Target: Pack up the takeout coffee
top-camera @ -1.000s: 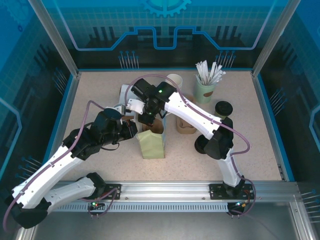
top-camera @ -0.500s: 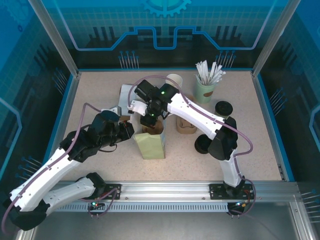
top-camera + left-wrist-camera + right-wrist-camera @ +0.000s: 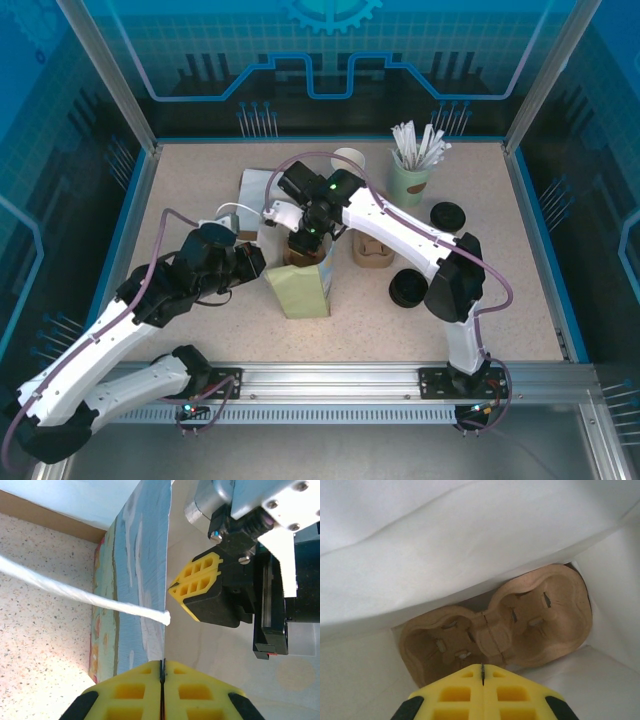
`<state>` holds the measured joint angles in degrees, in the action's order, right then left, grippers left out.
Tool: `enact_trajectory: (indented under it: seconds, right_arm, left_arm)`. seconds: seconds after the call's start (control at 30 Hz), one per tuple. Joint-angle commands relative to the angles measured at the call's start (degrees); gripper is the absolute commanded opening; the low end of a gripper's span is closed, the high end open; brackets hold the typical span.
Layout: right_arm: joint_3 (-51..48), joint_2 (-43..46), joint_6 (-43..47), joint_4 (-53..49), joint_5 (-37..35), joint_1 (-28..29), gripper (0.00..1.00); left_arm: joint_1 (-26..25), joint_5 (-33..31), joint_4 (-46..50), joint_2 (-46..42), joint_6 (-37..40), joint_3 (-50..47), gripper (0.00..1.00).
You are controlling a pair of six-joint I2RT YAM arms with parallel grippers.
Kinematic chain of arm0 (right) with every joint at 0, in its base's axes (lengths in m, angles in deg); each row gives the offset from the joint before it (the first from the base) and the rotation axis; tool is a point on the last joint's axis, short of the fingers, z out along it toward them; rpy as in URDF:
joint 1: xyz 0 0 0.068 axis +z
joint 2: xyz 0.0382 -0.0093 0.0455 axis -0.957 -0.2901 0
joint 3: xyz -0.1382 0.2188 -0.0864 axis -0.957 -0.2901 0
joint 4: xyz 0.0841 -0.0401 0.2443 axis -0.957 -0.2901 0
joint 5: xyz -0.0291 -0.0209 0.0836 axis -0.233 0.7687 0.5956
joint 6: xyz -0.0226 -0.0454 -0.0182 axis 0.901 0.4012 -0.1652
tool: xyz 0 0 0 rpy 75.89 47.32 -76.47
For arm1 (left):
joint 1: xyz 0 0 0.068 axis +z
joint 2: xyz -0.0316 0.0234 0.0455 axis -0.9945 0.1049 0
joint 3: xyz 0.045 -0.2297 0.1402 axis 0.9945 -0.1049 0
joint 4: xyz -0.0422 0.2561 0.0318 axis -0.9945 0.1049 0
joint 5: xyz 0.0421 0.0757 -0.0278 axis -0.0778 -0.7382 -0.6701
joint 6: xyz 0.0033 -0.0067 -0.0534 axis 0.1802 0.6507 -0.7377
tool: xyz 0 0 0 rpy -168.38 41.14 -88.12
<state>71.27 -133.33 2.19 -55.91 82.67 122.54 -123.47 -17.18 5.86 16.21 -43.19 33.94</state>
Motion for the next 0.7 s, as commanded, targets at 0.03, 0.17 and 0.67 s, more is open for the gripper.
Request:
enact_trajectory:
  seconds: [0.03,0.17,0.67]
  right_arm:
    - [1.8,-1.5,-1.5,-2.8,-1.0,-0.4,0.00]
    - [1.9,-2.8,-2.4,-3.6,-1.9,-0.4,0.00]
    - [2.6,-6.8,-5.8,-3.0,-2.3,-0.4,0.00]
  left_arm:
    - [0.0,1.1,-1.4,0.6,1.6,-0.4,0.08]
    - [0.0,1.4,-1.9,0.9,1.8,-0.3,0.08]
    - [-0.4,2.2,-3.3,2.0,1.8,0.1,0.08]
